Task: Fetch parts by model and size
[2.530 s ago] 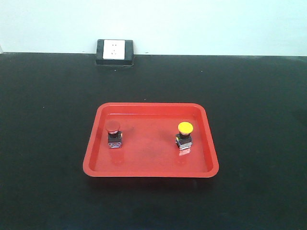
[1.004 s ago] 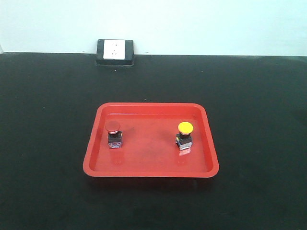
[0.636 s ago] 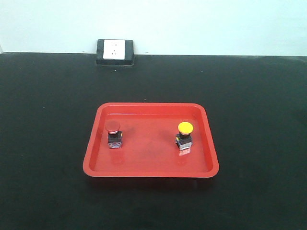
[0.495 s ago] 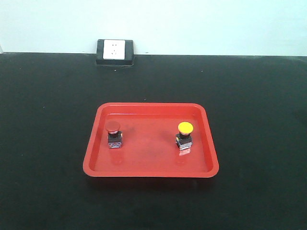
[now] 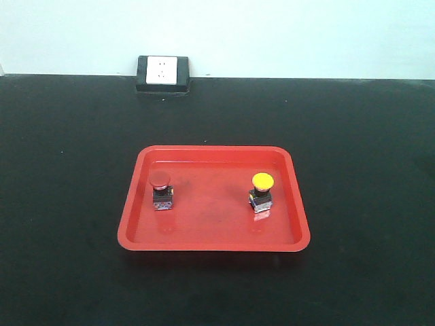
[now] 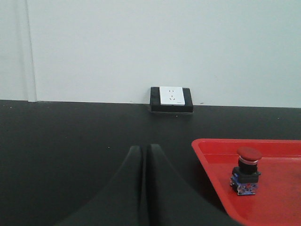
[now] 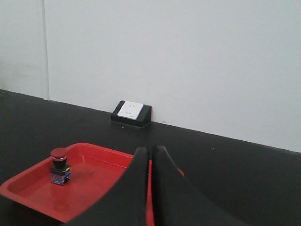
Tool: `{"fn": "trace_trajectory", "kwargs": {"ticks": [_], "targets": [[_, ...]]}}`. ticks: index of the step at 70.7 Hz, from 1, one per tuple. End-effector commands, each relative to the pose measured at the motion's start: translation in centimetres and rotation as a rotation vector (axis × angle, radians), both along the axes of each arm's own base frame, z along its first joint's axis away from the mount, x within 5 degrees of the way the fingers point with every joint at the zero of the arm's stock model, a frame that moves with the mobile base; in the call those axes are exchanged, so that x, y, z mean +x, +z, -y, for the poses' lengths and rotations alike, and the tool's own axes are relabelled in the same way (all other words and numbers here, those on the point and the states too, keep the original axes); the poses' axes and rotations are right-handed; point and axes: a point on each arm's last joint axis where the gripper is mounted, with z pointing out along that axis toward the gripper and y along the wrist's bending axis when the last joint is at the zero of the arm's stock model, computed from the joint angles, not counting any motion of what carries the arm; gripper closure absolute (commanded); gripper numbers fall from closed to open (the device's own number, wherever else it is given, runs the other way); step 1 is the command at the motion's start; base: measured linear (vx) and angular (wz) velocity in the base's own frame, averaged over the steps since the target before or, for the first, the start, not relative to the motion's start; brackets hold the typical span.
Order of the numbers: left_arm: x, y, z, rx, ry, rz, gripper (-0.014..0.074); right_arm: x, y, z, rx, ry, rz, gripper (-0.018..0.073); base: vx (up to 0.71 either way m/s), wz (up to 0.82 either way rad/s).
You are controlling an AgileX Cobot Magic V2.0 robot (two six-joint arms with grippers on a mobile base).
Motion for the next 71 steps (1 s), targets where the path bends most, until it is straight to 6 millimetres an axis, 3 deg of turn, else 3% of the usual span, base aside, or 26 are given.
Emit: {"fn": "trace_trajectory", "kwargs": {"ticks": [1, 48, 60, 71], "targets": [[0.0, 0.5, 0.0, -0.014, 0.000, 0.066, 0.0603, -0.4, 1.5, 0.2, 0.027, -0.009, 0.097, 0.0569, 0.00, 0.00], [0.0, 0.5, 0.0, -0.014, 0.000, 0.066, 0.0603, -0.2, 1.0, 0.2, 0.022, -0.022, 0.101, 0.0569, 0.00, 0.00], [0.0, 0.5, 0.0, -0.014, 0.000, 0.066, 0.0603, 0.2, 0.4, 0.7, 0.012, -0.195, 0.086, 0.0569, 0.00, 0.00], [0.0, 0.5, 0.0, -0.014, 0.000, 0.066, 0.0603, 1.2, -1.9, 1.3, 0.037, -0.353, 0.052, 0.0569, 0.00, 0.00]]}}
